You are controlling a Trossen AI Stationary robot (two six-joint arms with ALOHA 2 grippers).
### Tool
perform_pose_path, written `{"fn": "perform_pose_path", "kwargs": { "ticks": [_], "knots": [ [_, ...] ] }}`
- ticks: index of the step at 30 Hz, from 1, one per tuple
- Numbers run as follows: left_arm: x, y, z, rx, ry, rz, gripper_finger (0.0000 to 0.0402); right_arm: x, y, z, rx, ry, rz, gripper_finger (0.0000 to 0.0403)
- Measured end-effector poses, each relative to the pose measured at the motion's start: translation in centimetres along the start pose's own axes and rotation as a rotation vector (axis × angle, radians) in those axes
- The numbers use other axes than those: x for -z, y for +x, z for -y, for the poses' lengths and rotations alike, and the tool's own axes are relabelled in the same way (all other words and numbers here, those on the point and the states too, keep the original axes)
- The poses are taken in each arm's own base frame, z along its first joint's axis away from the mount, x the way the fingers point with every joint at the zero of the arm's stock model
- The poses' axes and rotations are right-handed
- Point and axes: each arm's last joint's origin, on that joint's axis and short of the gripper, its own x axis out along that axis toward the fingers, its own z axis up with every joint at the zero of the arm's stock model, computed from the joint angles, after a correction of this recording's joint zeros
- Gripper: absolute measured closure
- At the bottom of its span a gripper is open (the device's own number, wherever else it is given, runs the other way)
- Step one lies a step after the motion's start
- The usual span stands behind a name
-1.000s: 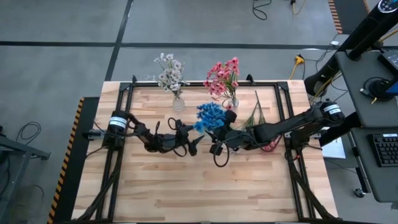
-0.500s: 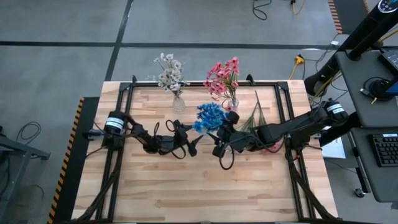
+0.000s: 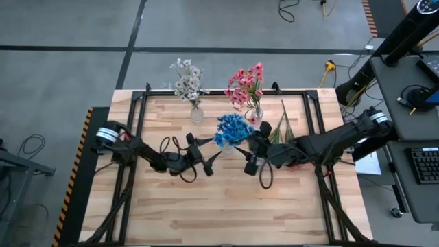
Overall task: Sort flowers into vase by color
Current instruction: Put the white flowers into the left transparent vase
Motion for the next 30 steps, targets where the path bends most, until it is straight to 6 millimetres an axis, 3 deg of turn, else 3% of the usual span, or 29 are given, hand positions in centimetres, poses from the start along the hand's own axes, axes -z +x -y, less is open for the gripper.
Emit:
{"fn": "perform_pose_path", "kwargs": {
  "ticks": [8,16,24,30],
  "knots": [
    [-2.2,-1.1,-0.8,0.154,0.008,-0.164,0.0120,-0.2,-3.1,1.6,-0.140,0.023,-0.076,0.0218],
    [-3.2,-3.2,-2.7,0.234,-0.029,-0.401,0.0120,1.9,-4.5,3.0,-0.154,-0.024,-0.164,0.0218],
    [-4.7,-3.8,-3.6,0.240,-0.074,-0.393,0.0120,4.8,-5.1,3.9,-0.139,0.038,-0.206,0.0218],
    [-4.3,-3.5,-3.7,0.179,-0.063,-0.388,0.0120,6.5,-4.8,3.8,-0.134,0.035,-0.217,0.0218]
  ]
}}
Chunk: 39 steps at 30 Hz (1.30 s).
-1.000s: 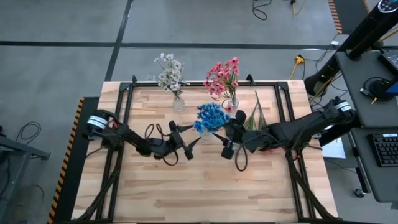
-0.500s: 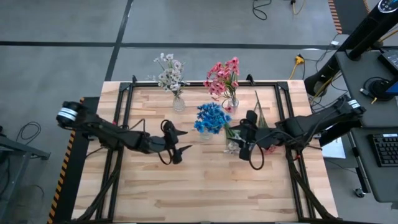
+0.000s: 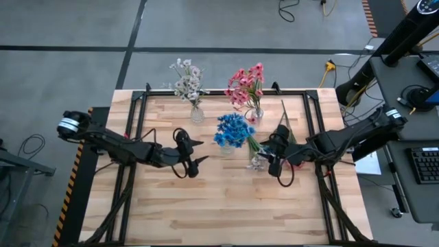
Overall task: Sort flowers into vase by color
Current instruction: Put the white flowers into the left transparent vase
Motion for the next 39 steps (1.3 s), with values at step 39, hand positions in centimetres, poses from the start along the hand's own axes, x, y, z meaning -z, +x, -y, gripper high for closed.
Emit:
{"fn": "perform_pose_path", "kwargs": {
  "ticks": [39],
  "knots": [
    [0.7,2.3,-1.7,-0.050,0.126,-0.051,0.0132,4.6,2.2,2.3,0.168,0.312,-0.239,0.0154]
  ]
}}
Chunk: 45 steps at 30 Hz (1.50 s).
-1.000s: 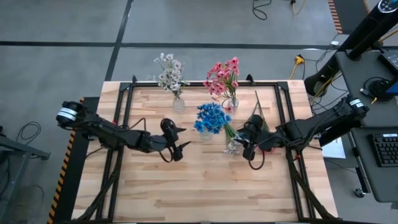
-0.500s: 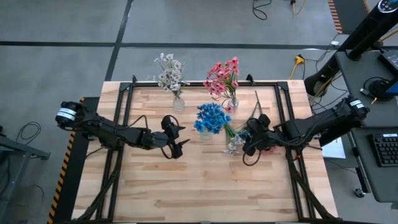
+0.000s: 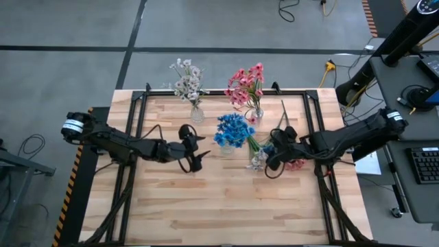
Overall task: Sort flowers into vase by color
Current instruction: Put the white flowers into the left transparent vase
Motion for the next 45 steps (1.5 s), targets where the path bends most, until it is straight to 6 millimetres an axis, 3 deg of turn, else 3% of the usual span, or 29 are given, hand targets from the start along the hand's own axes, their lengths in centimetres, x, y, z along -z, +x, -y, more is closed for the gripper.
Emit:
{"fn": "perform_pose_path", "kwargs": {
  "ticks": [15,30,36,45],
  "knots": [
    [-0.4,0.1,-0.4,-0.071,0.037,0.030,0.0132,1.7,8.1,1.2,0.064,-0.049,0.130,0.0154],
    [-0.3,0.1,-0.4,-0.071,0.037,0.030,0.0132,3.2,13.6,1.6,0.097,-0.027,0.079,0.0164],
    [-0.3,0.1,-0.4,-0.074,0.037,0.030,0.0132,3.4,14.9,1.3,0.106,-0.034,0.041,0.0184],
    [-0.4,0.1,-0.5,-0.085,0.022,0.031,0.0132,3.2,14.4,1.4,0.091,0.045,0.018,0.0260]
  ]
}}
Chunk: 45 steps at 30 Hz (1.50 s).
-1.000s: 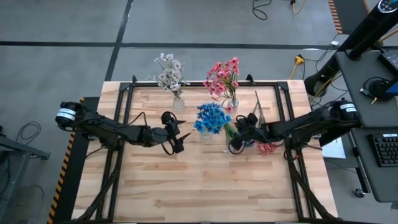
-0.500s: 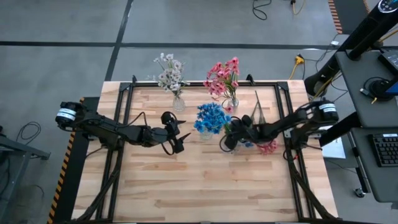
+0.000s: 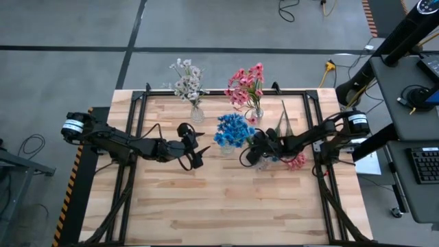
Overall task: Sort flowers into vase by color
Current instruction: Put the white flowers into the left transparent vase
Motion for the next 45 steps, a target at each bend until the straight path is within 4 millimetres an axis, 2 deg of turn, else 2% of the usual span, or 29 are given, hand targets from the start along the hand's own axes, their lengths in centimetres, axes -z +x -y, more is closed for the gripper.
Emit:
{"fn": "perform_pose_path", "kwargs": {
  "ticks": [8,13,20,28,32,37,45],
  "knots": [
    [-0.6,0.0,0.1,0.000,-0.022,0.015,0.0132,0.1,-0.1,0.1,0.009,0.036,-0.012,0.0342],
    [-1.2,0.0,0.3,0.005,-0.006,0.020,0.0132,-0.2,-0.5,0.1,0.002,0.042,-0.001,0.0375],
    [-1.8,-0.3,0.9,0.024,0.036,-0.012,0.0132,-1.6,-2.7,0.6,-0.021,0.061,0.038,0.0383],
    [-2.6,-1.4,2.2,0.071,0.161,-0.132,0.0132,-3.1,-6.7,1.7,-0.073,0.079,0.084,0.0384],
    [-3.1,-2.7,2.6,0.049,0.174,-0.274,0.0132,-3.5,-8.9,2.5,-0.122,0.095,0.081,0.0384],
    [-4.3,-5.4,3.1,-0.021,0.210,-0.383,0.0132,-3.5,-11.3,3.2,-0.203,0.103,0.074,0.0384],
    [-5.4,-10.5,4.1,-0.097,0.208,-0.401,0.0132,-2.9,-13.6,3.4,-0.284,0.113,0.065,0.0384]
  ]
}}
